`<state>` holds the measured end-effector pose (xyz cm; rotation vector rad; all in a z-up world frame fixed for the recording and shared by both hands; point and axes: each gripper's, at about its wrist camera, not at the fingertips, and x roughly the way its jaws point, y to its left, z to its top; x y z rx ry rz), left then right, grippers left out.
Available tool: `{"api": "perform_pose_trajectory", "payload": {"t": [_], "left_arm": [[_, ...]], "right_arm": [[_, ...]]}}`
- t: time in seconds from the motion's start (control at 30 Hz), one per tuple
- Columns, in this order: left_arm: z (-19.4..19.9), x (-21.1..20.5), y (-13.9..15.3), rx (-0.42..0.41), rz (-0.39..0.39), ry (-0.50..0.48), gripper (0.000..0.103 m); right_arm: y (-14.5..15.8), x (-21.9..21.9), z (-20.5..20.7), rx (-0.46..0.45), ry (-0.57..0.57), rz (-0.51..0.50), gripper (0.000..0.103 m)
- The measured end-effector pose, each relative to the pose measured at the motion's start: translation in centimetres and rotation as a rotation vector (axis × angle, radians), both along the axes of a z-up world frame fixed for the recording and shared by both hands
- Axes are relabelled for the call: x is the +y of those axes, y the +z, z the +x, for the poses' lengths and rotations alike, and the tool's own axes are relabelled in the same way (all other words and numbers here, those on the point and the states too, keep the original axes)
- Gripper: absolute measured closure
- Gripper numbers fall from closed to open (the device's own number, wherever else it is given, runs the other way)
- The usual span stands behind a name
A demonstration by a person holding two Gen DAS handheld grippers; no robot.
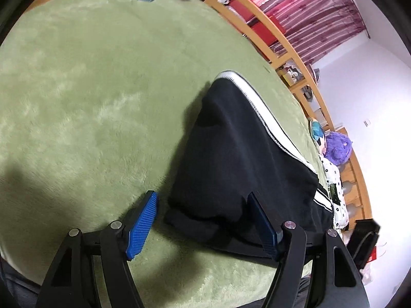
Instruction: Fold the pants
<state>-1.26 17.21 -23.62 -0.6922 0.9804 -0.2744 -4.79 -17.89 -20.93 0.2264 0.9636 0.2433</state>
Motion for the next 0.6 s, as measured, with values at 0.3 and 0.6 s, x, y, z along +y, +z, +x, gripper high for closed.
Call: {"api": "perform_pose_trajectory", "payload": {"t": [0.3,0.6], "left_arm": [[0.3,-1.6,1.3,-0.012,0.097,-0.066,0.034],[3.4,-1.4,1.3,0.015,0.08,-0.101,0.033]], "right_arm": [[4.0,-2.2,7.1,-0.133,-0.035,0.018,0.041],[-1.4,-4.7,15.7,0.08,-0.074,0.211,0.075]]}}
